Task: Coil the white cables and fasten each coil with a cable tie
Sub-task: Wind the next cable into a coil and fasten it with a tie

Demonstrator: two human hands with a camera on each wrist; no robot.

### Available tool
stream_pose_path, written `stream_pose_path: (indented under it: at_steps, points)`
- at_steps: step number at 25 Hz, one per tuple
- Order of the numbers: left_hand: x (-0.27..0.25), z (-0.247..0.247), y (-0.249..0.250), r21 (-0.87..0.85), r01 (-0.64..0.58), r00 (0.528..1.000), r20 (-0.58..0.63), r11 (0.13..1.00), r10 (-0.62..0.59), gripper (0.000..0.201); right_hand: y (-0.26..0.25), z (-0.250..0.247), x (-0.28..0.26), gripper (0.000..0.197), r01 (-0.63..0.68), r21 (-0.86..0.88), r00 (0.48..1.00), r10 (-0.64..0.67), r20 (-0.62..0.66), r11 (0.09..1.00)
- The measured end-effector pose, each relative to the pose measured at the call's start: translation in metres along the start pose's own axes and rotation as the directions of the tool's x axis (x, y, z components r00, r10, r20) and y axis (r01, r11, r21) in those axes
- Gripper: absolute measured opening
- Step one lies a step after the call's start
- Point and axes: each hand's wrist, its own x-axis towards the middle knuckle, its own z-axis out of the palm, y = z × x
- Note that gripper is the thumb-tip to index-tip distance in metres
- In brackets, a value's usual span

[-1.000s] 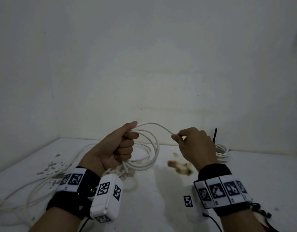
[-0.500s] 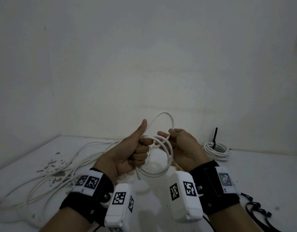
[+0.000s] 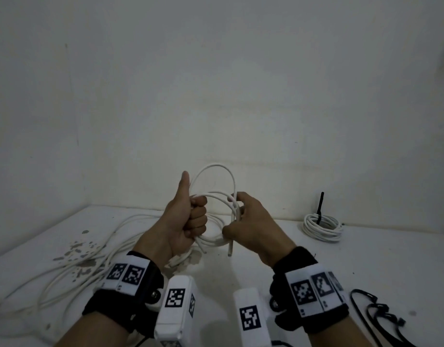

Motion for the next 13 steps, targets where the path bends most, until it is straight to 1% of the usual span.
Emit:
stream_pose_path:
  at_steps: [1,2,3,4,5,6,7,9,10,11,12,13]
  points:
    - [0.001,-0.002,0.001,0.009,-0.007,1.0,-0.013,1.0,0.007,0.059,0.001,-0.003,0.001,0.042,-0.016,-0.047,1.0,0.016,-0.002,0.999]
    - [0.003,-0.007,0.002,0.02,-0.015,0.999,-0.031,1.0,0.015,0.056,0.002,-0.008,0.002,0.044,-0.056,-0.024,0.998,0.055,-0.015,0.998]
    - [0.005,-0.013,0.004,0.03,-0.024,0.998,-0.054,0.999,0.026,0.054,0.003,-0.017,0.003,0.04,-0.087,0.025,0.995,0.088,-0.055,0.996]
    - [0.006,-0.022,0.006,0.035,-0.03,0.996,-0.078,0.999,0.033,0.051,0.003,-0.029,0.001,0.034,-0.078,0.038,0.986,0.082,-0.143,0.996]
    - [0.007,-0.031,0.009,0.029,-0.03,0.995,-0.099,0.999,0.033,0.05,0.003,-0.044,-0.002,0.032,-0.055,0.002,0.971,0.053,-0.234,0.999]
    - [0.008,-0.039,0.011,0.013,-0.024,0.994,-0.11,1.0,0.026,0.048,0.003,-0.059,-0.004,0.034,-0.047,-0.032,0.961,0.037,-0.274,0.998]
    - [0.009,-0.045,0.012,-0.007,-0.02,0.993,-0.116,1.0,0.019,0.048,0.003,-0.068,-0.006,0.035,-0.059,-0.036,0.965,0.048,-0.257,0.998]
    - [0.009,-0.047,0.011,-0.017,-0.018,0.992,-0.126,1.0,0.016,0.047,-0.004,-0.068,-0.01,0.025,-0.123,0.032,0.984,0.126,-0.123,0.992]
    - [0.009,-0.042,0.009,0.0,-0.019,0.992,-0.123,1.0,0.019,0.047,-0.007,-0.059,-0.011,0.031,-0.159,0.063,0.985,0.163,-0.054,0.985]
    - [0.009,-0.034,0.006,0.024,-0.021,0.993,-0.114,0.999,0.023,0.047,-0.011,-0.046,-0.012,0.045,-0.188,0.06,0.982,0.189,-0.007,0.98]
    - [0.008,-0.025,0.003,0.048,-0.024,0.994,-0.103,0.999,0.029,0.047,-0.016,-0.033,-0.013,0.056,-0.205,0.019,0.979,0.204,0.024,0.979]
    - [0.007,-0.017,0.0,0.067,-0.03,0.995,-0.095,0.997,0.037,0.047,-0.018,-0.019,-0.014,0.063,-0.209,-0.049,0.976,0.212,0.054,0.977]
